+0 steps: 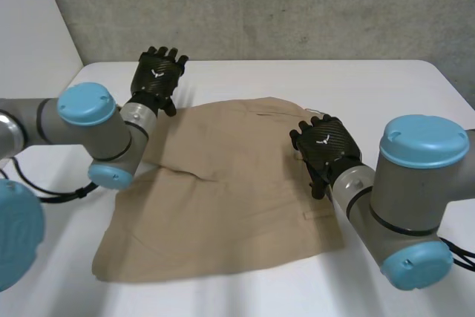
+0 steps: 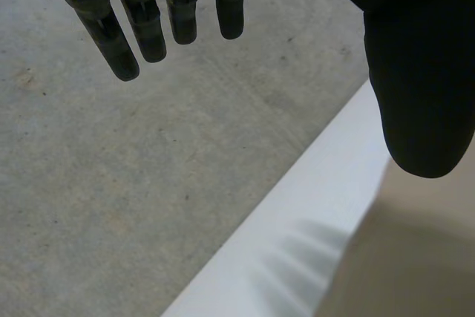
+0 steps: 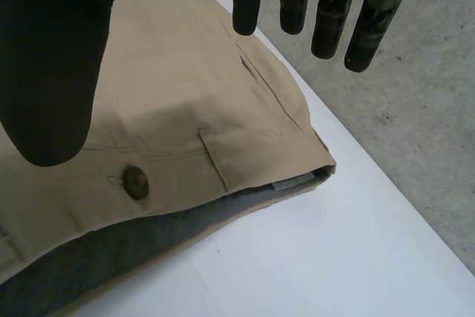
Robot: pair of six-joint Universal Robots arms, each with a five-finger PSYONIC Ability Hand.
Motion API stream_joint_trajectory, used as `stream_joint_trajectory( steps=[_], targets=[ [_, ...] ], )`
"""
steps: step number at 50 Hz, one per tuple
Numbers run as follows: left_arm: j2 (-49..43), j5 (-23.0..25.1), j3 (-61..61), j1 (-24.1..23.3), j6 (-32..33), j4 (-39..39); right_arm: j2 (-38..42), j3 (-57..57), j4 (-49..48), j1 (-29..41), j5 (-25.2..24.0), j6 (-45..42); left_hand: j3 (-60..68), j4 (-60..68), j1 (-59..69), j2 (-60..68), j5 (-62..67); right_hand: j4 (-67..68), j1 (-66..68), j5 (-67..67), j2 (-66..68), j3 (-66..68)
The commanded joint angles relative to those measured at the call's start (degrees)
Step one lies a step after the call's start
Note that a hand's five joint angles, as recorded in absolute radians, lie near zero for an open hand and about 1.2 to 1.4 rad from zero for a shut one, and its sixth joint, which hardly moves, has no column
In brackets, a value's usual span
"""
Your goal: Fold the shorts.
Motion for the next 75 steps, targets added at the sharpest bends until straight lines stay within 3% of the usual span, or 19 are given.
stream_joint_trajectory(
  steps=[1, 11, 17, 32, 43, 61, 70, 75],
  targets=[
    [14.6, -0.3, -16.3, -0.3, -0.5, -5.1, -4.9, 5.4, 2.3, -0.8, -5.2, 0.1, -1.4, -0.8, -1.3, -0.7, -0.6, -3.2, -1.5, -3.9, -2.4, -2.2],
    [29.1, -0.6, -30.1, -0.2, -9.7, -18.5, -7.6, 12.5, 8.6, -5.0, -12.7, -0.3, -0.4, 0.2, -0.3, 0.3, 0.4, 4.2, 6.0, 3.6, 5.1, 5.3],
    [36.9, -0.6, -37.5, 0.4, -15.4, -24.3, -10.6, 17.8, 7.6, -7.0, -14.3, -0.2, 6.5, 7.1, 6.6, 7.2, 7.3, 23.1, 24.8, 22.4, 23.9, 24.1],
    [50.3, -2.6, -55.5, 0.7, -17.0, -26.1, -15.7, 27.8, 2.3, -9.7, -19.8, -0.5, 13.9, 14.5, 14.0, 14.6, 14.7, 35.0, 36.8, 34.4, 35.9, 36.1],
    [54.8, -2.5, -60.7, 2.4, -15.0, -28.3, -22.1, 30.7, 3.7, -11.1, -20.3, -0.6, 15.1, 15.7, 15.2, 15.8, 15.9, 33.5, 35.3, 32.9, 34.4, 34.6],
    [55.7, -2.5, -64.2, 2.4, -13.3, -29.0, -21.2, 31.9, 2.8, -10.9, -20.3, -2.2, 14.4, 15.1, 14.5, 15.1, 15.2, 31.2, 32.9, 30.5, 32.0, 32.2],
    [55.7, -2.3, -64.2, 2.4, -13.3, -28.8, -12.6, 28.6, -2.9, -10.4, -19.7, -2.3, 14.1, 14.7, 14.2, 14.8, 14.9, 32.7, 34.4, 32.0, 33.5, 33.7],
    [55.7, -2.4, -64.4, 2.4, -13.3, -28.8, -10.1, 26.5, -3.9, -10.3, -19.6, -2.3, 13.7, 14.4, 13.8, 14.4, 14.5, 44.6, 46.3, 43.9, 45.4, 45.6]
  ],
)
